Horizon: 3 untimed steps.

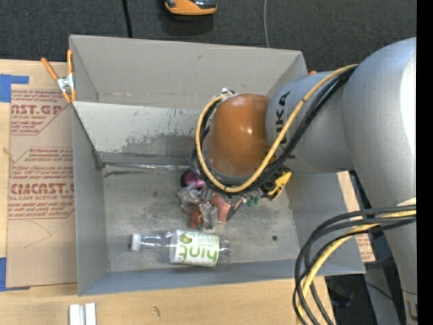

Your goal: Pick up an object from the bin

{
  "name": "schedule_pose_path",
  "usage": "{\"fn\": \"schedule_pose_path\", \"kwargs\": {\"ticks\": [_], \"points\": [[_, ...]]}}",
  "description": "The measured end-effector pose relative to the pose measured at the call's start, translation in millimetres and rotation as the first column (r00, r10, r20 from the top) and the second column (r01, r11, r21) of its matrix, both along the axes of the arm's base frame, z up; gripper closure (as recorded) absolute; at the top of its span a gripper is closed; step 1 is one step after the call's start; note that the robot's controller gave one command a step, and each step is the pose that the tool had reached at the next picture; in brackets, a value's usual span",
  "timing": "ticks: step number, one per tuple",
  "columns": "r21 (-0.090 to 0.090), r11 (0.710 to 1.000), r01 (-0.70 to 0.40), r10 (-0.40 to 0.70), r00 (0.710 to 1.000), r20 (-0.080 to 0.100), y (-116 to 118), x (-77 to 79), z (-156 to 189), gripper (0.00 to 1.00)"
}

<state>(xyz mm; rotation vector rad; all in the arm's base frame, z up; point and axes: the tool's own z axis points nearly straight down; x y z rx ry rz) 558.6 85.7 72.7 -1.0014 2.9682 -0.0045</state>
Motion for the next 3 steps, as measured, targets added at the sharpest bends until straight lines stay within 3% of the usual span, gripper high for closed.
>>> {"fn": "schedule_pose_path", "kwargs": {"ticks": [3], "points": [[0.003, 1.000, 0.000, 0.000, 1.000, 0.003, 1.2, 0.3, -0.1, 1.00]]}}
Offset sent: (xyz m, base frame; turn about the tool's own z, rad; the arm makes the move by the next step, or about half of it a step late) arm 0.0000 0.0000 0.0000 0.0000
